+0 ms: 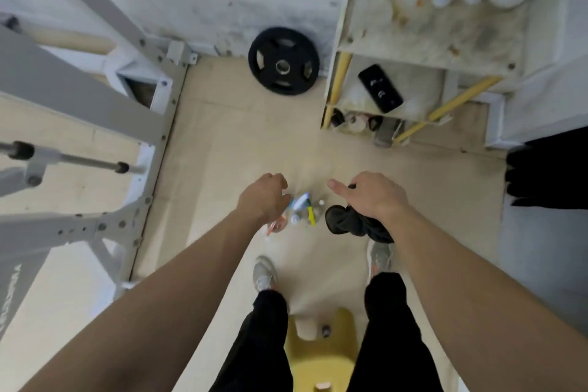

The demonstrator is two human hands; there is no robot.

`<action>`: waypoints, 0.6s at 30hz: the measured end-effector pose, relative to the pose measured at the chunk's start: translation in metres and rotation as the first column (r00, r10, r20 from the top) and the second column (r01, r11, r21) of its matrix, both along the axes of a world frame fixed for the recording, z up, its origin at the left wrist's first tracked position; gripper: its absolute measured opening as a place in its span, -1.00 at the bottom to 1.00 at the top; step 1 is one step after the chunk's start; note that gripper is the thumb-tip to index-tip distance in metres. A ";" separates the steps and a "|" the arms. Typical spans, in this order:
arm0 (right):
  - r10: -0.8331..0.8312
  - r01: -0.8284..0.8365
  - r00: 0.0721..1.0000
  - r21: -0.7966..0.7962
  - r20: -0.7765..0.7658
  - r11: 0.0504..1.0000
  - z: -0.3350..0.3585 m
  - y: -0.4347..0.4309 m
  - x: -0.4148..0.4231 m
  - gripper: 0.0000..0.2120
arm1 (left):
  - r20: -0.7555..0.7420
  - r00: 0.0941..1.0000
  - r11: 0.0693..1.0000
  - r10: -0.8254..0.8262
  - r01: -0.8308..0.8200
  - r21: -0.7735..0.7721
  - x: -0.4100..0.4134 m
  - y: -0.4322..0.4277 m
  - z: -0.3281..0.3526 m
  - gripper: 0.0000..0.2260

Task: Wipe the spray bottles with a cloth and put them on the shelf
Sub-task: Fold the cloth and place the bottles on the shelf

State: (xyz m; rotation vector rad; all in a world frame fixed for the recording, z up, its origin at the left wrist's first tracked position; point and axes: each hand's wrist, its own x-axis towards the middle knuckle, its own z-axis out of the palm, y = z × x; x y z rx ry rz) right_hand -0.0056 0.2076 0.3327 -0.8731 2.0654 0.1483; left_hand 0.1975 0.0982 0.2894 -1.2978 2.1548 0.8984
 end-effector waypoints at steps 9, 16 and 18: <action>0.064 -0.088 0.988 0.170 0.143 0.982 -0.220 0.067 0.043 -0.53 | 0.152 0.938 0.946 0.311 -0.321 0.046 0.065 0.106 -0.204 -0.61; -0.040 -0.006 0.969 0.186 0.245 0.983 -0.400 0.080 0.089 -0.14 | 0.126 0.884 0.887 0.451 -0.427 -0.177 0.086 0.136 -0.365 -0.50; -0.120 0.086 0.957 0.133 0.265 0.987 -0.436 0.076 0.097 -0.10 | 0.091 0.883 0.879 0.460 -0.439 -0.188 0.087 0.136 -0.401 -0.42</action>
